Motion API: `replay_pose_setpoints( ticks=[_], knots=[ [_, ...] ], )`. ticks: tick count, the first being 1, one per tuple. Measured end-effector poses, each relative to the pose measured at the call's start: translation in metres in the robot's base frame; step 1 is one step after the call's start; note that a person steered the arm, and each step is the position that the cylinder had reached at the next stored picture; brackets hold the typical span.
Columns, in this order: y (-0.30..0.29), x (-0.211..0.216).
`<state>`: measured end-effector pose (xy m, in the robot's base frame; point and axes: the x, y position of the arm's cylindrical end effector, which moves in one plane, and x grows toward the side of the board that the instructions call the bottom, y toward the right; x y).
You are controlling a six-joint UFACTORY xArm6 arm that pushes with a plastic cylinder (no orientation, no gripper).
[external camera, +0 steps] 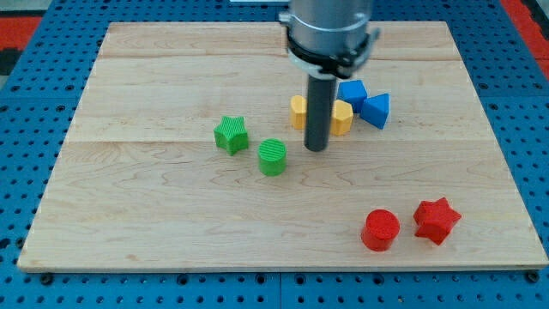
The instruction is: Push the yellow blocks towards the top center of the board
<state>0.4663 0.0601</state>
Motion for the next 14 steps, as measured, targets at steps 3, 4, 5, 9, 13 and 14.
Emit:
replay_pose_setpoints(
  ticks=[3, 4, 5, 9, 13, 14],
  knots=[
    [-0.061, 0.012],
    [0.030, 0.032],
    [0.055, 0.012],
    [-0.004, -0.062],
    [-0.030, -0.081],
    [-0.018, -0.102]
  ],
)
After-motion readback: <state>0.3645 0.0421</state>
